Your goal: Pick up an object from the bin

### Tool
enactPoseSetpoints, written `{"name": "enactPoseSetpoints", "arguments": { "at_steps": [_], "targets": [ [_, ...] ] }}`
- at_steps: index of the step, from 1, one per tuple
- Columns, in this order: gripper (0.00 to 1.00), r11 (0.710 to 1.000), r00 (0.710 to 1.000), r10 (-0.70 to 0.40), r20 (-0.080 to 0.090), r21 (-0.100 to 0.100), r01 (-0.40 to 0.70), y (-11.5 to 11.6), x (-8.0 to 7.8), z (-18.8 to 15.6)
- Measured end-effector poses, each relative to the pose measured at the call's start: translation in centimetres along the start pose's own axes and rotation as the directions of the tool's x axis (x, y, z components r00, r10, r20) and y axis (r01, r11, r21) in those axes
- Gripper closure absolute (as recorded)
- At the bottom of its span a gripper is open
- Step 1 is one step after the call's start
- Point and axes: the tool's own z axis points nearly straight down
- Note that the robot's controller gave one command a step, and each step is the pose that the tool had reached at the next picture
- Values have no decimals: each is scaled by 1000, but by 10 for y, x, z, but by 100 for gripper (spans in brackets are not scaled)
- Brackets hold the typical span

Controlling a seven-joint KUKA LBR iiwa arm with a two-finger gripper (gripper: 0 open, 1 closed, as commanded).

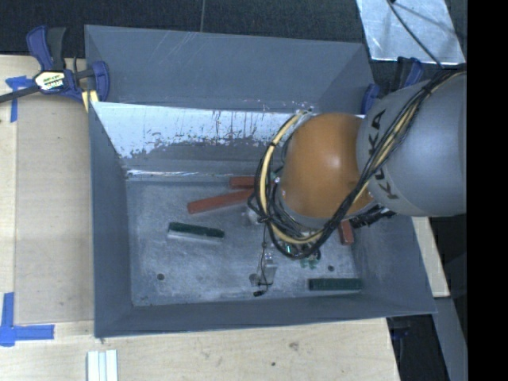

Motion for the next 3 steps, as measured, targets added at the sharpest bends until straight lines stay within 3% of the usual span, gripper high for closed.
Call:
{"name": "enactPoseSetpoints", "arguments": {
  "at_steps": [1, 2, 3],
  "targets": [
    [0, 998, 998, -68, 7, -2, 68, 61, -32, 67],
    [100, 998, 998, -61, 13, -2, 61, 58, -34, 63],
    [100, 946, 945, -325, 13, 2, 325, 77, -52, -63]
  ]
}}
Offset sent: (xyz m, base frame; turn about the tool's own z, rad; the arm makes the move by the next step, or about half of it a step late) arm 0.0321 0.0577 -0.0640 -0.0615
